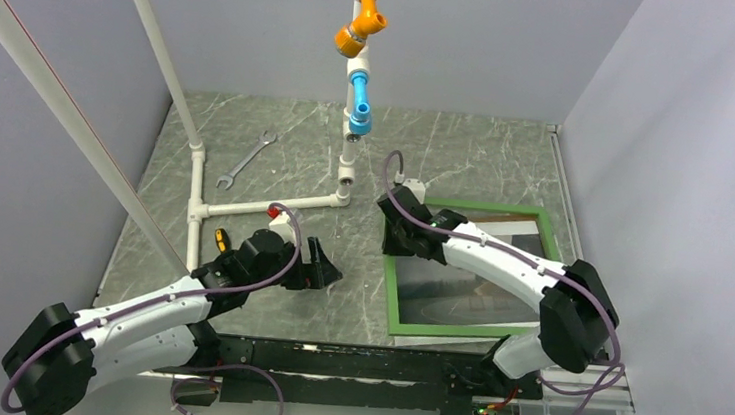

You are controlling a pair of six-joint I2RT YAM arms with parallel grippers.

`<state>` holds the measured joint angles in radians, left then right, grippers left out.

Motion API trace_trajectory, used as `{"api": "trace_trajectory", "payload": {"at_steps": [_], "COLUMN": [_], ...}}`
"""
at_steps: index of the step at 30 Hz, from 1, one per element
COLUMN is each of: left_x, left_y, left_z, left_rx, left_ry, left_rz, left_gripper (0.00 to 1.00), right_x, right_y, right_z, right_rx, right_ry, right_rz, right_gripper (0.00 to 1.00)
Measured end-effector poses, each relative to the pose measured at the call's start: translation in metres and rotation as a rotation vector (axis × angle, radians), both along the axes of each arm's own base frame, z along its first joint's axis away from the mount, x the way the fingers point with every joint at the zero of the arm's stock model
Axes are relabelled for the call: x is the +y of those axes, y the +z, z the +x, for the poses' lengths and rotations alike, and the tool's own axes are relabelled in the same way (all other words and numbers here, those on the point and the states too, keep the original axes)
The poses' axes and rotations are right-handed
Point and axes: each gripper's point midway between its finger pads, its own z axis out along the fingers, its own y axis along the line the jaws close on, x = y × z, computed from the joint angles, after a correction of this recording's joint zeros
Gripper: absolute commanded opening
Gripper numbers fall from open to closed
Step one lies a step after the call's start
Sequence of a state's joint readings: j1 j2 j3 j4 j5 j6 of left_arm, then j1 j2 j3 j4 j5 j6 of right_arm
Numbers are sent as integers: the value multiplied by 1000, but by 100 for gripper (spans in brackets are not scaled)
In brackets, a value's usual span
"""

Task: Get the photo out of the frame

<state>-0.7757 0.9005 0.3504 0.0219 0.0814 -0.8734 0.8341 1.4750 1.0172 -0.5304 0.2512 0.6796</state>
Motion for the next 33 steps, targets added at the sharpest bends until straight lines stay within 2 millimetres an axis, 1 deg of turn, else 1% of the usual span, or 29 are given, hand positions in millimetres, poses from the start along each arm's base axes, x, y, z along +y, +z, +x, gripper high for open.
{"api": "trace_trajectory", "payload": {"at_steps": [4, 5, 10, 13, 20, 22, 26, 28, 30, 33], "left_x": [0, 0, 0, 0, 2, 3, 5, 4, 4, 3], "left_y": [0, 0, -1, -1, 0, -1, -2, -2, -2, 0], "left_z": [0, 0, -1, -1, -4, -5, -7, -6, -6, -5], "left_rx": [1, 1, 4, 8, 10, 14, 22, 22, 22, 18], "left_ry": [-1, -1, -3, -7, -7, -7, -7, -7, -10, -16], "left_rz": [1, 1, 2, 2, 5, 9, 17, 17, 22, 29], "left_gripper": [92, 92, 92, 92, 92, 92, 92, 92, 92, 92], "right_x": [-18, -24, -34, -32, -17, -16, -21, -27, -34, -40], "right_y": [0, 0, -1, -6, -11, -11, -10, -9, -9, -9], "right_z": [16, 23, 55, 79, 150, 165, 196, 214, 227, 252], "right_rx": [-9, -14, -30, -40, -91, -103, -123, -134, -141, -160], "right_ry": [-28, -37, -57, -55, -25, -26, -50, -74, -92, -117], "right_rz": [-24, -35, -78, -96, -126, -131, -135, -131, -132, -132], "right_gripper": [0, 0, 0, 0, 0, 0, 0, 0, 0, 0]}}
